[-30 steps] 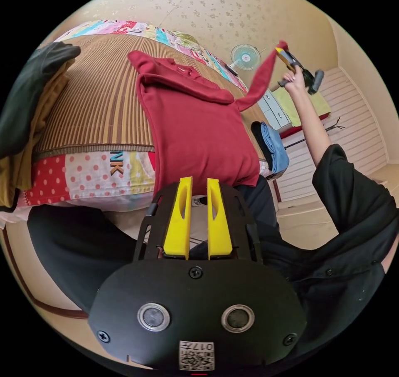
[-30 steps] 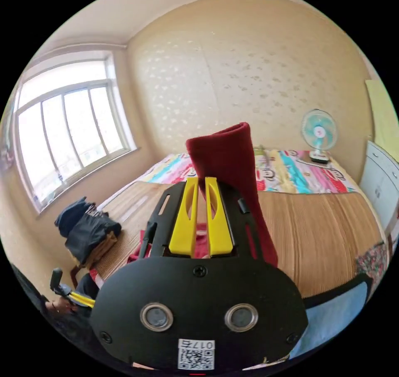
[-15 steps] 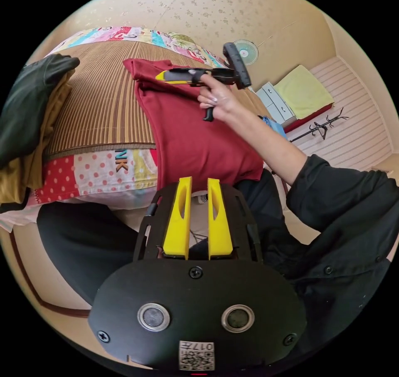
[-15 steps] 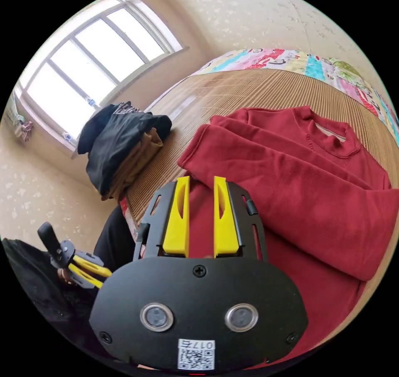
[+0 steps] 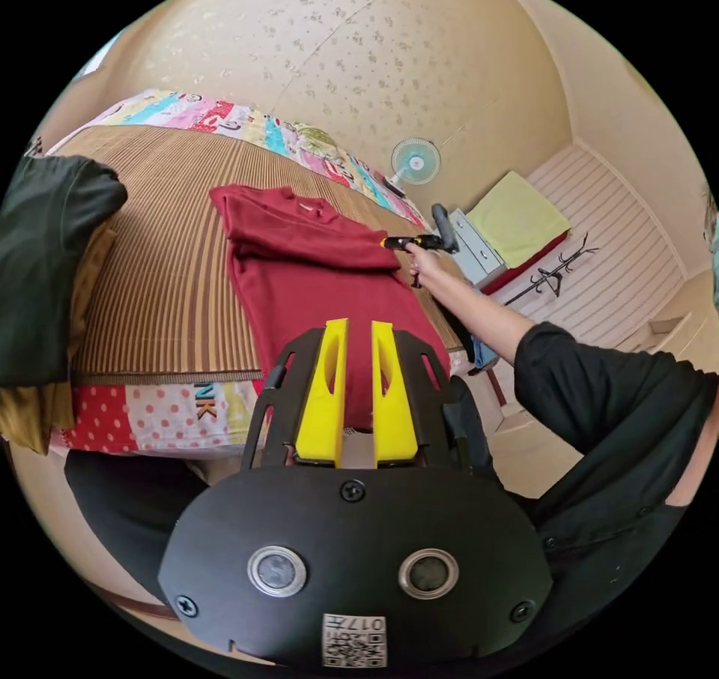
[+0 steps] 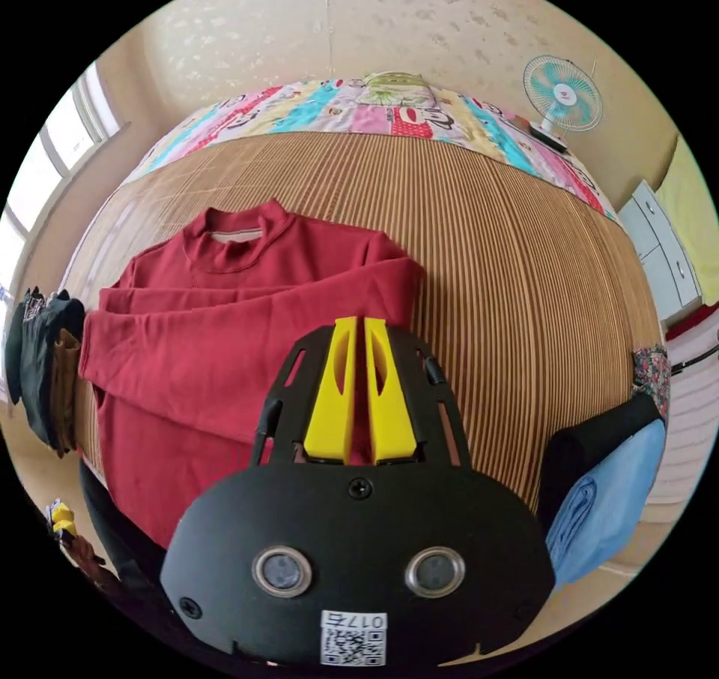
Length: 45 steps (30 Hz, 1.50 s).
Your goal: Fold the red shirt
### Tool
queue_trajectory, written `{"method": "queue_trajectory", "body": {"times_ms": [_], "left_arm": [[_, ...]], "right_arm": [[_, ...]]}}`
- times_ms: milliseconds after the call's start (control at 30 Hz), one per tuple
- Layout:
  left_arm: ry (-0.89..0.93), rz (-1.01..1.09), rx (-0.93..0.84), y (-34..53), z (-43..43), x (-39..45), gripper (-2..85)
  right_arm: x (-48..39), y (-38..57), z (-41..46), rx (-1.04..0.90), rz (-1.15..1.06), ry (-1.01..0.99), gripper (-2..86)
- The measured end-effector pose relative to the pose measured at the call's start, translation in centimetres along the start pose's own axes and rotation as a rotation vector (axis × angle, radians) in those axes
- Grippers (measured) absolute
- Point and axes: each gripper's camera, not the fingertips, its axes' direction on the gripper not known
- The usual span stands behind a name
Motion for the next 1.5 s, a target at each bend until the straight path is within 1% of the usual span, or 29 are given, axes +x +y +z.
{"method": "queue_trajectory", "body": {"times_ms": [33,67,133,200,233,267,300,333,367,433,467,533,600,667,767,800,833,900,933,967,1167,1300,1400,1433,1500], "left_arm": [[-0.001,0.004,-0.002,0.7,0.3,0.3,5.9],[-0.006,0.003,-0.004,1.4,0.5,0.5,5.9],[-0.025,-0.005,-0.022,2.3,0.8,0.4,5.9],[-0.055,-0.025,-0.043,3.1,1.2,-0.2,6.0],[-0.068,-0.042,-0.047,3.6,1.3,-0.8,6.3],[-0.071,-0.058,-0.049,3.8,1.4,-1.4,6.4],[-0.071,-0.063,-0.050,3.9,1.5,-1.7,6.5],[-0.081,-0.069,-0.060,3.8,1.8,-2.3,6.6],[-0.119,-0.070,-0.091,3.5,2.4,-2.8,6.7],[-0.216,-0.077,-0.115,2.9,3.3,-3.5,7.8],[-0.260,-0.085,-0.099,2.6,3.6,-4.0,8.6],[-0.248,-0.097,-0.055,2.1,4.1,-4.7,9.6],[-0.217,-0.112,-0.049,1.3,5.3,-5.3,10.7],[-0.240,-0.119,-0.072,0.2,7.5,-5.5,11.7],[-0.299,-0.102,-0.099,-1.0,10.4,-5.1,10.9],[-0.323,-0.096,-0.094,-1.1,10.9,-4.9,10.6],[-0.367,-0.068,-0.086,-1.4,11.7,-4.4,7.9],[-0.425,0.000,-0.117,-2.3,13.1,-3.4,5.7],[-0.456,0.032,-0.154,-3.1,13.8,-2.7,5.2],[-0.481,0.067,-0.196,-4.0,14.5,-2.0,5.0],[-0.528,0.116,-0.252,-8.3,15.7,-2.3,3.4],[-0.574,0.146,-0.259,-11.2,16.2,-2.7,3.5],[-0.621,0.158,-0.252,-13.9,16.6,-3.3,3.9],[-0.633,0.148,-0.243,-14.9,16.3,-3.6,4.0],[-0.631,0.149,-0.237,-16.0,15.6,-4.2,4.3]], "right_arm": [[0.4,-0.1,0.8,-0.006,0.018,0.124,1.2],[0.2,-0.1,1.4,-0.025,-0.008,0.197,1.0],[0.1,0.2,0.8,-0.001,-0.011,0.202,0.7],[0.5,1.5,-1.1,0.082,0.004,0.162,0.6],[0.9,3.1,-2.7,0.160,-0.006,0.112,0.6],[1.4,5.0,-4.4,0.221,-0.022,0.031,0.7],[1.8,6.1,-5.1,0.242,-0.027,-0.016,0.8],[2.7,8.6,-6.6,0.266,-0.036,-0.109,1.0],[3.6,11.0,-7.7,0.271,-0.050,-0.187,1.3],[4.8,14.9,-8.7,0.257,-0.088,-0.248,2.1],[5.6,17.5,-9.2,0.253,-0.088,-0.224,2.8],[7.3,20.7,-9.2,0.230,-0.064,-0.174,4.3],[9.2,23.0,-8.7,0.184,-0.032,-0.187,6.6],[11.8,25.4,-7.6,0.139,0.016,-0.264,9.9],[14.0,27.1,-6.6,0.126,0.071,-0.348,11.3],[14.3,27.3,-6.6,0.138,0.080,-0.349,11.2],[14.7,27.4,-6.7,0.130,0.101,-0.337,11.2],[14.8,27.0,-6.9,0.106,0.110,-0.314,10.1],[14.6,26.7,-6.9,0.094,0.077,-0.352,8.3],[14.6,26.4,-6.7,0.085,0.090,-0.386,6.6],[16.5,25.7,-6.4,0.064,0.286,-0.403,3.7],[16.5,24.9,-6.8,0.068,0.300,-0.351,3.4],[16.4,23.2,-6.6,0.081,0.232,-0.293,3.2],[16.8,22.2,-6.4,0.075,0.209,-0.308,3.2],[18.4,20.8,-6.0,0.036,0.224,-0.403,3.1]]}}
